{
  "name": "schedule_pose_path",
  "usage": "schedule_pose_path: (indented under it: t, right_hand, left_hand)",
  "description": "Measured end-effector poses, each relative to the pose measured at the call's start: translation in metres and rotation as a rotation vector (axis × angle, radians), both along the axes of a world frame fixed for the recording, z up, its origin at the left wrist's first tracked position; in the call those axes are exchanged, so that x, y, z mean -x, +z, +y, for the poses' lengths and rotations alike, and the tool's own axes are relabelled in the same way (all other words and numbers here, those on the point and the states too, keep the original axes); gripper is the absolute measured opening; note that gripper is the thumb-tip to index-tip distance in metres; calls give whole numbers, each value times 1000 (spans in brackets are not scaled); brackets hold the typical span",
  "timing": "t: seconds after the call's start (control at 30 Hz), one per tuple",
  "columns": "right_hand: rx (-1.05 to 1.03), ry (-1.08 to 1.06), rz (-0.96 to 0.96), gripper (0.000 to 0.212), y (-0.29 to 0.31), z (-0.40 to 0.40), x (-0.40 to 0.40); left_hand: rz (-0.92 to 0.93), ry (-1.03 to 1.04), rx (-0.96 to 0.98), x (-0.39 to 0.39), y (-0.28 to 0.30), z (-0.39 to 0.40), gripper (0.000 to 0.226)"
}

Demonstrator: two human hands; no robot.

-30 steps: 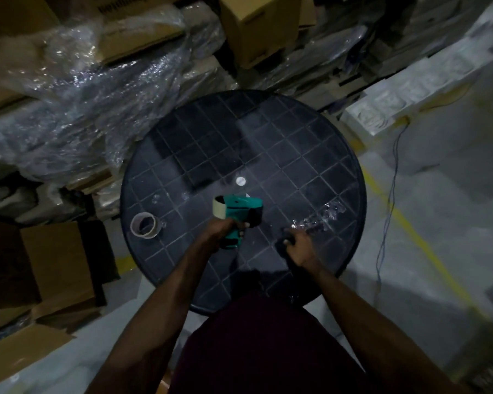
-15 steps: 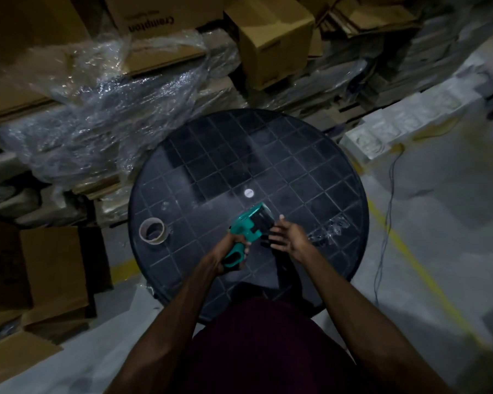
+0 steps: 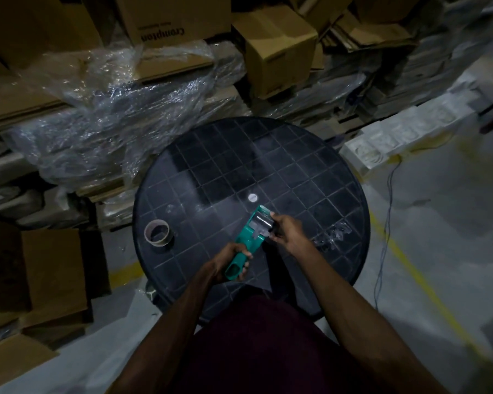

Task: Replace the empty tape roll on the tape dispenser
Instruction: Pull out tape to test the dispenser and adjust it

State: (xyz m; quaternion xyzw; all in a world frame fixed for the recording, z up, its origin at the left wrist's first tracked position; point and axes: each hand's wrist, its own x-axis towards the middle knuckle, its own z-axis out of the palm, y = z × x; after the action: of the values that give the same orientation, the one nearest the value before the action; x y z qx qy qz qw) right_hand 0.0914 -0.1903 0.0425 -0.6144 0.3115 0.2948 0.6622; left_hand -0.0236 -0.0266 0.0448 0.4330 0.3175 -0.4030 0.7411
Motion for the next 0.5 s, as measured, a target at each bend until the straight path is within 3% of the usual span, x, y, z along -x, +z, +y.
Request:
schedule_pose_path:
  t: [0.17, 0.37, 0.5]
  right_hand:
    - [73, -18, -82, 17, -2, 10, 5]
    - [207, -35, -90, 18, 1, 16, 5]
    - [284, -48, -16, 11, 8, 24, 0]
  left_hand:
    - [-86, -172, -148, 3, 1, 0, 9]
    - [-359, -431, -594, 5, -3, -13, 11]
    - [-444, -643, -865, 1, -6, -9, 36]
